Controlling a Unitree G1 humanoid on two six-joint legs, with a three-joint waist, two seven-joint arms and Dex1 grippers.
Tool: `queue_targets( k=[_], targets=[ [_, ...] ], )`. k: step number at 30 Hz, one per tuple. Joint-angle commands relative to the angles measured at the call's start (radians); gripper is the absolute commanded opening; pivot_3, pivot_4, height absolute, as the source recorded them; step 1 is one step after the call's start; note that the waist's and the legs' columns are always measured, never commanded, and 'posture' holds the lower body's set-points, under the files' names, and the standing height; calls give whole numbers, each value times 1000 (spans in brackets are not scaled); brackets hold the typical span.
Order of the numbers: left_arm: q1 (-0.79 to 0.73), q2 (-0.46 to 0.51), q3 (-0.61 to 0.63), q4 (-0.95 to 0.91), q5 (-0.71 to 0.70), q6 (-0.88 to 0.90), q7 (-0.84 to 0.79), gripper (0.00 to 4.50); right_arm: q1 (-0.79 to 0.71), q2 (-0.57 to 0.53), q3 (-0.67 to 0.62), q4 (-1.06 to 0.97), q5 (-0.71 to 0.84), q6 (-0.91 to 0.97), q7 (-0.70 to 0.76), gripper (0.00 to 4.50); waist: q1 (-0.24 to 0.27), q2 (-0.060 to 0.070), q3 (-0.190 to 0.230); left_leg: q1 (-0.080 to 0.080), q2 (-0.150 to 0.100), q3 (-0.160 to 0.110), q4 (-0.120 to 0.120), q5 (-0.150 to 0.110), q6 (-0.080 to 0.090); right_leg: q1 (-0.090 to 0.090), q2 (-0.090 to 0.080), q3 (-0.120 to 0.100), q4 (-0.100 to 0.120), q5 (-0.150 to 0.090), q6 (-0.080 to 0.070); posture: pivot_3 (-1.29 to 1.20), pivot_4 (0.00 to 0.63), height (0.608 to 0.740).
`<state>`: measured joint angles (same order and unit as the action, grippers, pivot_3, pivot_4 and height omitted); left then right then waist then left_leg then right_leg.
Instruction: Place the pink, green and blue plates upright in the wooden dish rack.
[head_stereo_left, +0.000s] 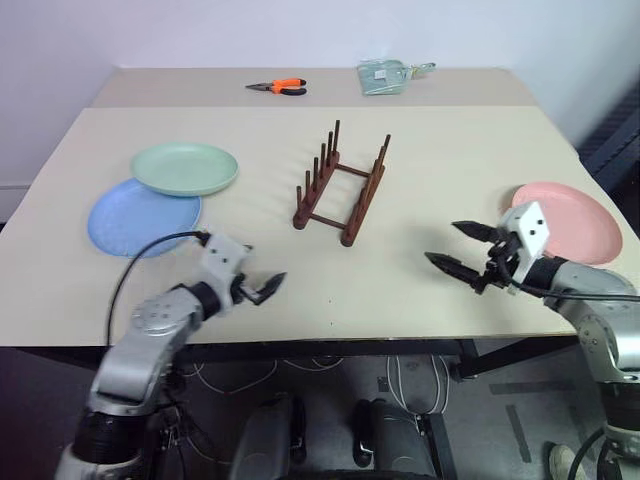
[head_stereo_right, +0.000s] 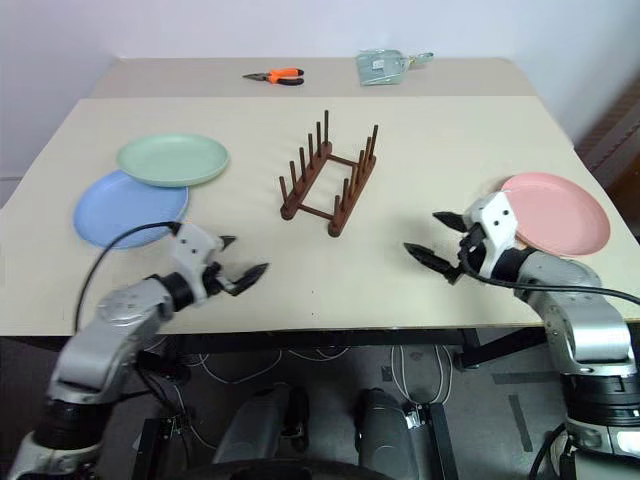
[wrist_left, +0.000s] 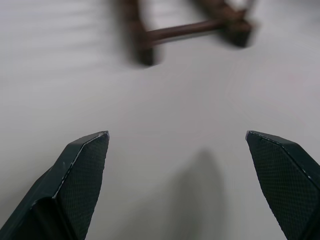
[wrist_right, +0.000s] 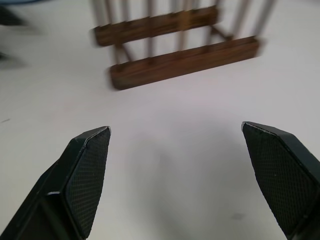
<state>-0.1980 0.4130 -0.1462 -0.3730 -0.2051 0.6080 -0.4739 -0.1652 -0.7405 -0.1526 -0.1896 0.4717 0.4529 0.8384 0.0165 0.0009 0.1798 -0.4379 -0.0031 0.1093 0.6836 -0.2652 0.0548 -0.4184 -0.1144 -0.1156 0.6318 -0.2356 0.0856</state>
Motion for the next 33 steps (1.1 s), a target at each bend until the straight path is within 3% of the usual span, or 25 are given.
queue_targets(
  k=[1, 5, 14, 15, 16, 18, 22, 24, 27, 30, 33],
  targets=[
    [-111, -130, -121, 110, 101, 35, 121, 4500, -1, 23, -3, -44, -22, -12, -43, 4296, 1, 0, 0, 0, 0, 0, 0, 0, 0, 0, 0, 0, 0, 0, 0, 0, 150, 740],
    [-232, -298, -173, 295, 150, 43, 206, 4500, 34, 18, -16, -95, -17, -5, -47, 4296, -1, 0, 0, 0, -1, 0, 0, 0, 1, 1, 1, 0, 0, -1, 2, 0, 150, 740],
    [-397, -484, -133, 592, 185, 9, 306, 4500, 75, 12, -1, -141, -57, 6, -81, 4296, 1, -1, 0, 4, 0, -1, 1, -1, 3, 5, -1, 0, -1, -1, 2, 0, 150, 740],
    [-405, -497, -126, 605, 185, 4, 313, 3980, 76, 14, 0, -145, -59, 6, -84, 4500, 1, -1, 0, 4, 0, -1, 1, -2, 3, 6, -2, -1, -1, -1, 2, 0, 150, 740],
    [-408, -505, -122, 609, 184, -3, 313, 3737, 76, 15, -2, -147, -60, 7, -84, 4500, 1, -1, 0, 4, -1, -1, 1, -2, 4, 6, -3, -1, -1, -1, 2, 0, 150, 740],
    [-407, -502, -126, 604, 194, -10, 305, 2802, 76, 17, -6, -153, -60, 9, -86, 4500, 1, -1, 0, 4, -1, -1, 1, -2, 4, 6, -3, -1, -1, -1, 2, 0, 150, 740],
    [-397, -451, -149, 586, 214, -45, 240, 830, 86, 4, -14, -150, -72, -5, -77, 4500, 1, 0, 0, 5, -1, -1, 1, -2, 3, 6, -4, -1, -1, -1, 2, 0, 150, 740],
    [-383, -393, -166, 538, 177, -84, 107, 774, 92, -6, -28, -146, -71, -9, -68, 4500, -1, 0, 0, 5, -1, -1, 1, -2, 3, 6, -3, -1, -1, -1, 2, 0, 150, 740],
    [-344, -229, -210, 434, 123, -257, -183, 774, 106, -22, -51, -129, -83, -26, -58, 4500, -4, 0, 0, 5, 0, -1, 1, -2, 3, 6, -3, -1, -1, -1, 2, 0, 150, 740],
    [-334, -85, -196, 418, 38, -290, -434, 774, 116, -26, -64, -113, -92, -46, -58, 4500, -4, 0, 0, 5, 0, -1, 0, -2, 2, 5, -4, -1, -1, -1, 1, 0, 150, 740],
    [-363, -12, -190, 495, 49, -352, -533, 774, 124, -22, -66, -101, -104, -65, -60, 4500, -3, 1, 0, 5, 0, -1, 0, -2, 2, 5, -4, -1, -2, -1, 1, 0, 150, 740]
  ],
)
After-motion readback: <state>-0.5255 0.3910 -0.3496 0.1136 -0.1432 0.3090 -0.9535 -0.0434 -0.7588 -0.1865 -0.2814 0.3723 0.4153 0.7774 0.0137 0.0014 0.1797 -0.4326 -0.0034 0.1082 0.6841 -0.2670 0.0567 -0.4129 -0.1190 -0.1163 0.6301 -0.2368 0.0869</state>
